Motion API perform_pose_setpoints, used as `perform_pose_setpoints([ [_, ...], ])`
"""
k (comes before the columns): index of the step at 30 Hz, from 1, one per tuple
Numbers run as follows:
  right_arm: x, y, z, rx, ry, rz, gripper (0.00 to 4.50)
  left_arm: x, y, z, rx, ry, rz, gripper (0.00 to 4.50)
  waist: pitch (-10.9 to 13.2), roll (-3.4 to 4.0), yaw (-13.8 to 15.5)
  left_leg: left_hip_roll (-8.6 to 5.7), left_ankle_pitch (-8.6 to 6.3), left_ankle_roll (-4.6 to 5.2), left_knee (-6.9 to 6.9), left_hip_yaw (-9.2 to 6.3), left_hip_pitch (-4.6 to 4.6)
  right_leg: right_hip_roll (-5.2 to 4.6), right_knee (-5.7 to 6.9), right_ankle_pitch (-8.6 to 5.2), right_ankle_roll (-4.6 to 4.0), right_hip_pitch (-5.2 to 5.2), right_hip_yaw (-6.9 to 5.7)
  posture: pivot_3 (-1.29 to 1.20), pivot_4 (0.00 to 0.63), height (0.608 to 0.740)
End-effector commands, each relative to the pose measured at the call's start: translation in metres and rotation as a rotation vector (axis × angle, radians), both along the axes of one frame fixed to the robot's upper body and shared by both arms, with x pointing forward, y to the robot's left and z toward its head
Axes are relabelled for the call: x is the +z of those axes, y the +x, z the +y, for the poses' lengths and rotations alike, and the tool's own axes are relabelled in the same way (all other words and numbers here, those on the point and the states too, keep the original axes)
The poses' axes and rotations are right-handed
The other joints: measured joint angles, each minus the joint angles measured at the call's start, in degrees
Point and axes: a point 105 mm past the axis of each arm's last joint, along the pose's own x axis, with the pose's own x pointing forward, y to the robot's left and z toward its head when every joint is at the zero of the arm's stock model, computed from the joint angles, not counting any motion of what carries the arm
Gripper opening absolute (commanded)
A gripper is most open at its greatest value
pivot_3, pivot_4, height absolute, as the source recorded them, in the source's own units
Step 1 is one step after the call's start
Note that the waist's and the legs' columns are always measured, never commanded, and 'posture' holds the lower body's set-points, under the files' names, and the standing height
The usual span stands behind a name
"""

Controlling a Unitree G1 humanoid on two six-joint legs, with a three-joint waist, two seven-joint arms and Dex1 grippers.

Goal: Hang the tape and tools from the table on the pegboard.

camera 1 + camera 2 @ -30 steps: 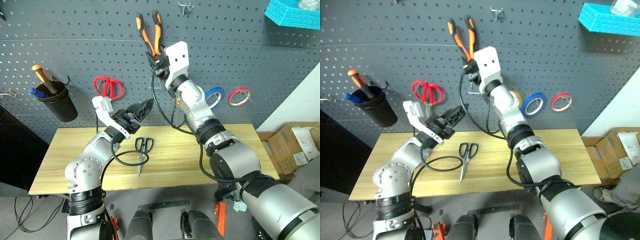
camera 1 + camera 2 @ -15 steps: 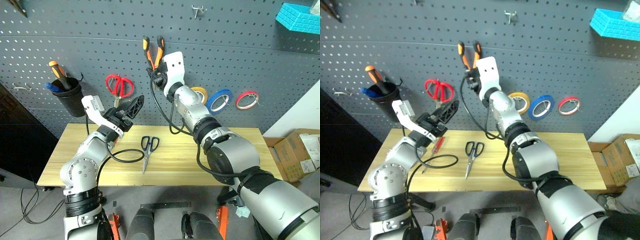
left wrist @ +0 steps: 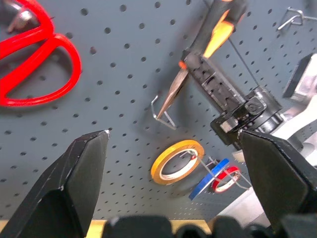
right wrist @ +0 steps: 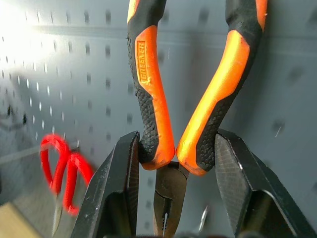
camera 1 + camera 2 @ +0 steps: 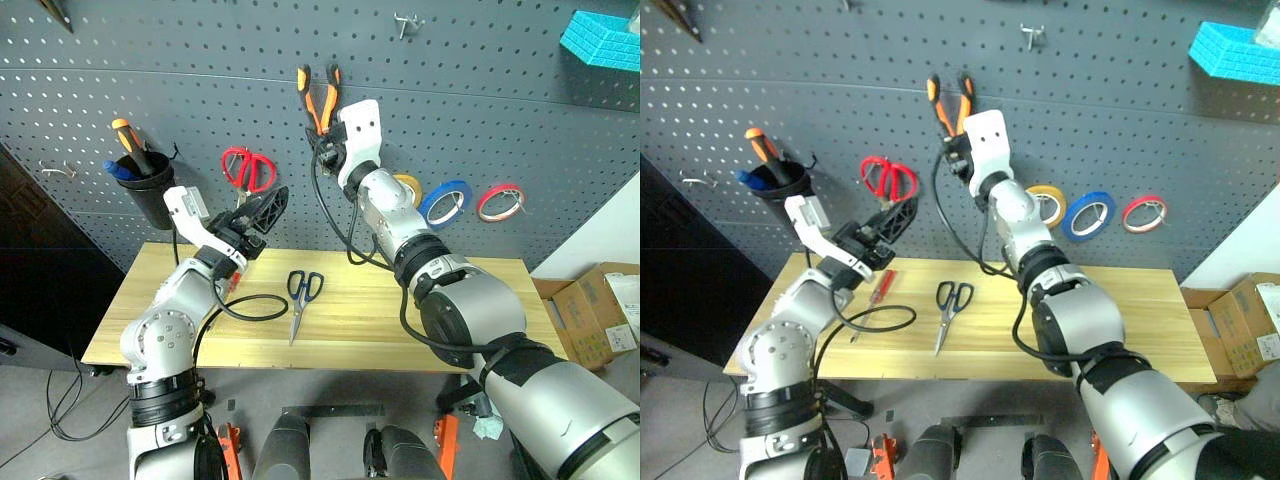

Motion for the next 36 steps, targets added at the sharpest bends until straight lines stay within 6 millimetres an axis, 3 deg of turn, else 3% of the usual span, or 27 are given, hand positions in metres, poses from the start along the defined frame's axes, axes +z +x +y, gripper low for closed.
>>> perform_pose_setpoints([
  [1, 0.046, -0.011, 0.002, -0.004, 0.03, -0.179, 1.75, 0.011, -0.002, -0.005, -0.023, 0.008, -0.049, 4.5, 0.0, 0.0, 0.0, 0.0, 0.0, 0.0, -0.01, 0.0, 0.0, 0.0, 0.0, 0.0, 0.0, 0.0, 0.01, 0.32, 0.038, 0.74],
  [10, 0.017, -0.006, 0.003, -0.064, -0.071, -0.149, 1.75, 0.013, -0.006, 0.001, -0.01, 0.024, -0.046, 4.5, 0.0, 0.0, 0.1, 0.01, 0.01, -0.02, -0.01, -0.02, 0.0, 0.0, 0.02, 0.01, -0.02, 0.0, -0.01, 0.35, 0.047, 0.74],
  [20, 0.015, -0.003, -0.009, -0.181, -0.135, -0.21, 1.75, 0.013, -0.01, 0.003, -0.006, 0.027, -0.038, 4.5, 0.0, 0.0, 0.3, 0.0, 0.02, -0.02, -0.01, -0.02, 0.0, -0.02, 0.02, 0.01, -0.03, 0.0, 0.0, 0.36, 0.062, 0.74],
  [29, -0.001, 0.002, -0.016, -0.192, -0.1, -0.125, 1.75, 0.014, -0.01, 0.005, -0.001, 0.029, -0.033, 4.5, 0.0, 0.0, 0.3, 0.0, 0.02, -0.02, -0.01, -0.02, 0.01, -0.01, 0.02, 0.01, -0.03, 0.01, 0.0, 0.37, 0.072, 0.74],
  [36, -0.026, 0.005, -0.016, -0.179, -0.104, -0.027, 1.75, 0.015, -0.01, 0.005, -0.001, 0.033, -0.032, 4.5, 0.0, 0.0, 0.3, 0.01, 0.02, -0.01, -0.01, -0.04, 0.01, -0.01, 0.03, 0.01, -0.03, 0.01, 0.0, 0.37, 0.07, 0.74],
])
